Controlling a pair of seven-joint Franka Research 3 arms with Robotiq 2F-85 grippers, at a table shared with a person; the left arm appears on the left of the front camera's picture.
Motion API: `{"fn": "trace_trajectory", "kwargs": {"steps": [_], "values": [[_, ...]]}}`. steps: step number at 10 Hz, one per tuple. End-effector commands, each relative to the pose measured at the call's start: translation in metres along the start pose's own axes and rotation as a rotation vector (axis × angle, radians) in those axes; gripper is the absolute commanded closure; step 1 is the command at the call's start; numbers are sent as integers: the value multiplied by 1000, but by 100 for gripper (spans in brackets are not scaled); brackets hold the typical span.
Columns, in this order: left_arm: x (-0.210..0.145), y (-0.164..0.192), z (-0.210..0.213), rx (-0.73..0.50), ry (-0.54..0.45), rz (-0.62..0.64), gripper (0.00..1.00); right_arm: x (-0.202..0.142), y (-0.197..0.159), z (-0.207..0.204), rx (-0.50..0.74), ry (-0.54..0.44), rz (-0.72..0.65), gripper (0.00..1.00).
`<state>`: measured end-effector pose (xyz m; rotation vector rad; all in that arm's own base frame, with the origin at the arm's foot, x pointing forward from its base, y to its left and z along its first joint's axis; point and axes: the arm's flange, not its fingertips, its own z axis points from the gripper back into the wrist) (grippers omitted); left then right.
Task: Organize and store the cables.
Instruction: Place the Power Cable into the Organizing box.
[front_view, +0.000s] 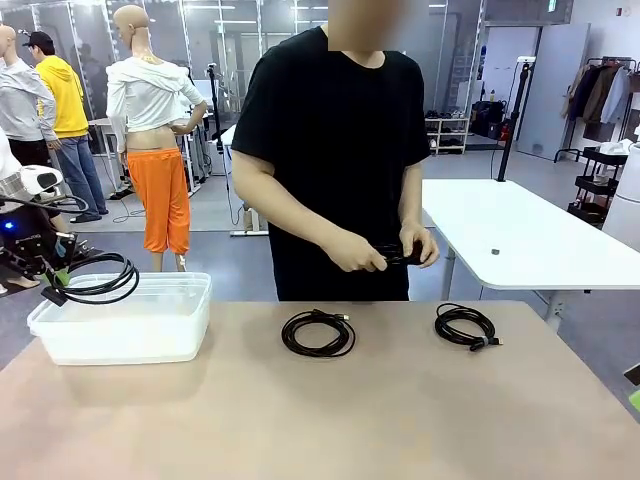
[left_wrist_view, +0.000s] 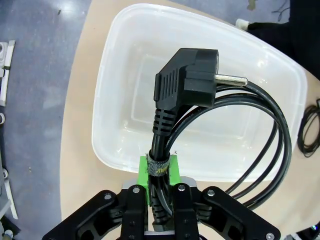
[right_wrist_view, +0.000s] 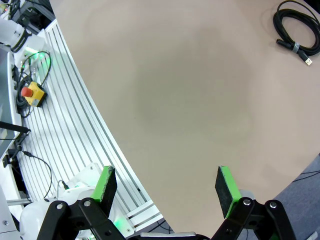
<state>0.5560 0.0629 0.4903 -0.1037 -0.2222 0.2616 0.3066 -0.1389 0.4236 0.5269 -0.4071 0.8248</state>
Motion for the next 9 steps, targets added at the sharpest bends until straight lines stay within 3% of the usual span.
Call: {"fn": "trace_trajectory", "kwargs": {"steps": [1, 6, 9], "values": [[4, 0, 0, 10, -26, -26, 82, 1, 0, 1, 8, -16, -4, 0], [58, -19, -67, 77, -14, -49, 82, 1, 0, 1, 8, -16, -4, 0], [57, -18, -97, 125, 68, -66, 82, 1, 0, 1, 8, -16, -4, 0]]}}
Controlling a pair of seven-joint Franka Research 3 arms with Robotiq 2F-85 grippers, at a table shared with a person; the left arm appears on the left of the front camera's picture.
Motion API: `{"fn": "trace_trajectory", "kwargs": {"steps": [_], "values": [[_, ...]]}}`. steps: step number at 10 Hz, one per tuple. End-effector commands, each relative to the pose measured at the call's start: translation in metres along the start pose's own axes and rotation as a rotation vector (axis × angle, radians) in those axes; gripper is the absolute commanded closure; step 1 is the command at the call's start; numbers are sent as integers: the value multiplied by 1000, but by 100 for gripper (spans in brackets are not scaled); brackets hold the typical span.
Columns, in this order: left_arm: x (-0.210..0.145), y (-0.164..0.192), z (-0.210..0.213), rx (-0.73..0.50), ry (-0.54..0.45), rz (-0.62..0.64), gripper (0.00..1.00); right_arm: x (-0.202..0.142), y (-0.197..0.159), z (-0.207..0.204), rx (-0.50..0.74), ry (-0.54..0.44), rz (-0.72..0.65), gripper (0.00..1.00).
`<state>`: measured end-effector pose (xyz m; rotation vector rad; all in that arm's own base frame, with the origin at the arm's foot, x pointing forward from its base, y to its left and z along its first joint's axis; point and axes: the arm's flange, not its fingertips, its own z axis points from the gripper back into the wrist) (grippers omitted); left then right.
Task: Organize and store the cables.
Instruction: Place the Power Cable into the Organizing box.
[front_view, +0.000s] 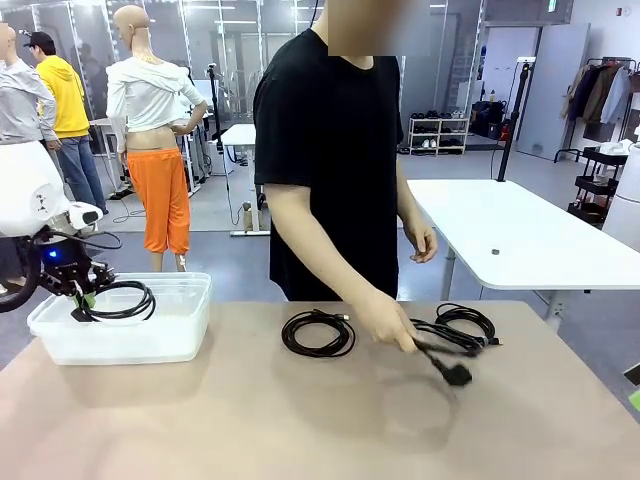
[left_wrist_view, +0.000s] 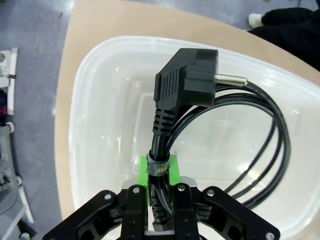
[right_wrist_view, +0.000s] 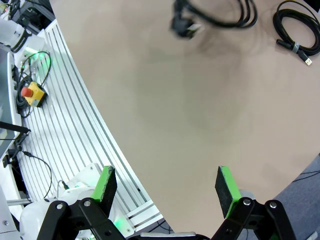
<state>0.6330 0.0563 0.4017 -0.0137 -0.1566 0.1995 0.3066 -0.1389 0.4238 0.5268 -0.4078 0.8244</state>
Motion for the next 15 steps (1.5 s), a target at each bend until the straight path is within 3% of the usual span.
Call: {"fn": "trace_trajectory", "kwargs": {"steps": [1, 2, 3, 4, 5, 8, 10, 11, 15], "values": [[1, -5, 5, 52, 12, -12, 71, 1, 0, 1, 8, -16, -4, 0], [1, -4, 5, 53, 2, -16, 49, 1, 0, 1, 8, -16, -4, 0], [-3, -1, 10, 61, 8, -10, 36, 1, 0, 1, 8, -16, -4, 0], [-4, 0, 14, 52, 1, -15, 14, 1, 0, 1, 8, -16, -4, 0], [-6, 0, 17, 50, -10, -20, 2, 1, 0, 1, 8, -16, -4, 0], [-14, 3, 24, 25, -37, -23, 0, 1, 0, 1, 8, -16, -4, 0], [-22, 3, 30, 20, -108, -48, 2, 1, 0, 1, 8, -16, -4, 0], [-6, 2, 27, 29, -33, -24, 2, 1, 0, 1, 8, -16, -4, 0], [-6, 2, 27, 29, -33, -24, 2, 1, 0, 1, 8, -16, -4, 0]]}}
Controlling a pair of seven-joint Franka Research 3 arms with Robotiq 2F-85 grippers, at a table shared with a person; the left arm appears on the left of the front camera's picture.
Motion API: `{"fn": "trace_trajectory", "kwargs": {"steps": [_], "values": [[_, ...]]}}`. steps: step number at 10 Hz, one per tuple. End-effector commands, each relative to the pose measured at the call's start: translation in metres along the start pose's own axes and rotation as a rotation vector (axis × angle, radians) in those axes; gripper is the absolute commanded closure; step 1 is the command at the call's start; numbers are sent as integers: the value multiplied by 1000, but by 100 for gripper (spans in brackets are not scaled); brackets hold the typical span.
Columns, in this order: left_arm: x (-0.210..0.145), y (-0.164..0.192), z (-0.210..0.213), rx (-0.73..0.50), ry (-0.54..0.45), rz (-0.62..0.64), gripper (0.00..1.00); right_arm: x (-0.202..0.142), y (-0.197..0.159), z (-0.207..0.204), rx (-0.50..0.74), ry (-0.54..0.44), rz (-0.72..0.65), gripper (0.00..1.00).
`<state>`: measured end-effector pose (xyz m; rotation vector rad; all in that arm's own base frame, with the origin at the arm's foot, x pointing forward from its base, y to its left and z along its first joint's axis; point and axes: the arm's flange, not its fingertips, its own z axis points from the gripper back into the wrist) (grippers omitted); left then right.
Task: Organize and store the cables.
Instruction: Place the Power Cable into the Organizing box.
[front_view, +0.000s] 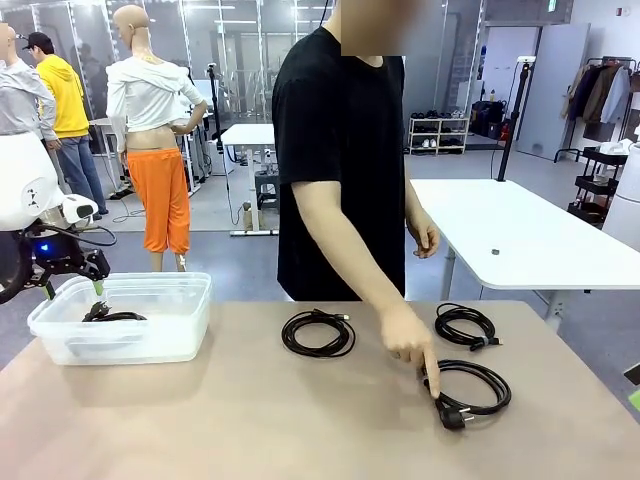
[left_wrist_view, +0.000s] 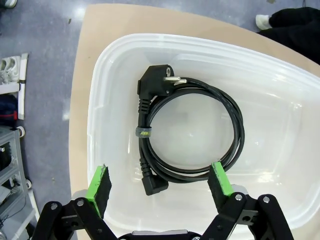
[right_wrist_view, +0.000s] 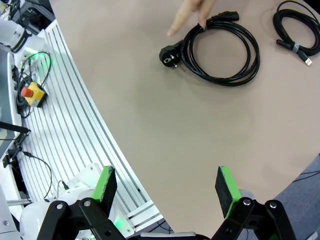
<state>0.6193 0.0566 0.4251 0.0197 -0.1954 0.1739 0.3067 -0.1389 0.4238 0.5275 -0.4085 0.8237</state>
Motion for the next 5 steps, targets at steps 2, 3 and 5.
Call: {"fn": "trace_trajectory", "kwargs": {"steps": [2, 3, 5], "values": [[4, 0, 1, 2, 9, 4, 2, 1, 0, 1, 8, -15, -4, 0], [4, 0, 1, 2, 9, 4, 2, 1, 0, 1, 8, -15, -4, 0], [4, 0, 1, 2, 9, 4, 2, 1, 0, 1, 8, -15, -4, 0]]}}
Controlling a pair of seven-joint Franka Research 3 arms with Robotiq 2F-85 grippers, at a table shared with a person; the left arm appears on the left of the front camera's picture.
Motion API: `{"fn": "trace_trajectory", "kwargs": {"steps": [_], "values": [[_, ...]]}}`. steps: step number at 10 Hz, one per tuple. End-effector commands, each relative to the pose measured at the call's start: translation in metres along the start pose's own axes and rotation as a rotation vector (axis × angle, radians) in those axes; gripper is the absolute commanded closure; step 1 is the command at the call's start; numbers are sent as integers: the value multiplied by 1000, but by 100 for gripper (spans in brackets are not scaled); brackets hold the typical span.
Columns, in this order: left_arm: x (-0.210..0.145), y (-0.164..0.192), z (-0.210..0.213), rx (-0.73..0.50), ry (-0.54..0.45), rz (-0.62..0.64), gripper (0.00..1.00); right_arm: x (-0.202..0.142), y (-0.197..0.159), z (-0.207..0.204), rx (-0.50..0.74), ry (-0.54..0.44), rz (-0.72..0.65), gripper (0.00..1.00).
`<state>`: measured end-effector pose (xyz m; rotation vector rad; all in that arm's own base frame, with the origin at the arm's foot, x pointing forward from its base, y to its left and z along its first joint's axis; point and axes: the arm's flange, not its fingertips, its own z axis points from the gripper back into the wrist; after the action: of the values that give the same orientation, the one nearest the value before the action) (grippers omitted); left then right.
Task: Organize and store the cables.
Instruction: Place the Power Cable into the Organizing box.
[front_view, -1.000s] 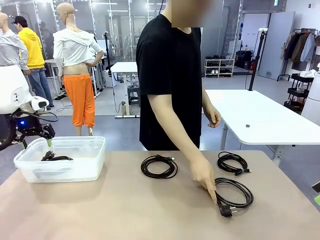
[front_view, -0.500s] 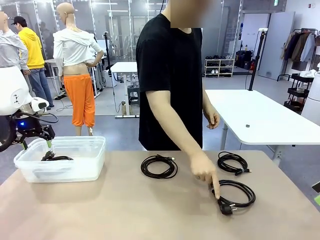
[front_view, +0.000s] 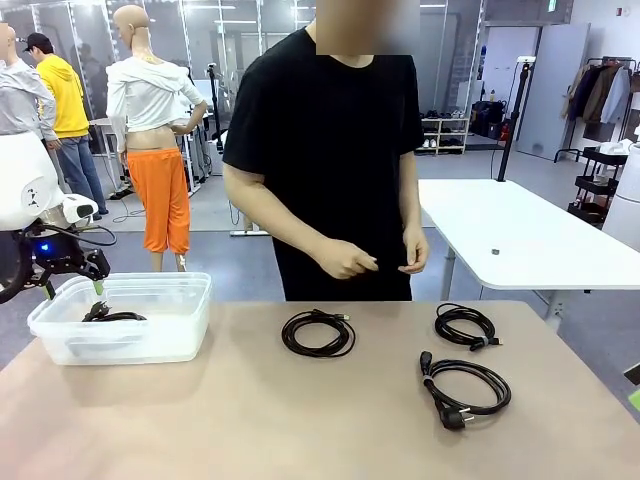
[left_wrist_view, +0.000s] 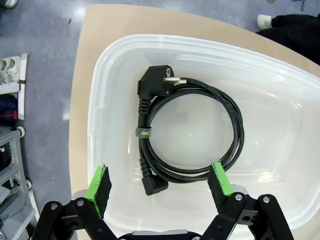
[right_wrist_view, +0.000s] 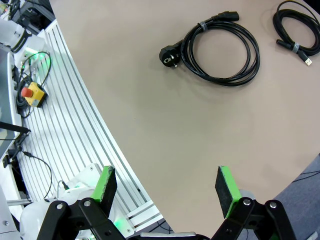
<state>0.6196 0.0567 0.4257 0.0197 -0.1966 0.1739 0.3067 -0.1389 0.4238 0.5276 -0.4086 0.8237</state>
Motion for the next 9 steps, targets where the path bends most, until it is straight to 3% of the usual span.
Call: {"fn": "trace_trajectory", "kwargs": {"steps": [1, 2, 5, 7, 9], "values": [[4, 0, 1, 2, 10, 4, 2, 1, 0, 1, 8, -15, -4, 0], [0, 0, 0, 0, 0, 0, 2, 1, 0, 1, 8, -15, -4, 0], [-37, 32, 68, -209, -43, -187, 1, 1, 0, 1, 8, -15, -4, 0], [-89, 69, 110, -331, -97, -372, 1, 1, 0, 1, 8, -15, -4, 0], [-150, 96, 141, -428, -255, -520, 1, 1, 0, 1, 8, -15, -4, 0]]}}
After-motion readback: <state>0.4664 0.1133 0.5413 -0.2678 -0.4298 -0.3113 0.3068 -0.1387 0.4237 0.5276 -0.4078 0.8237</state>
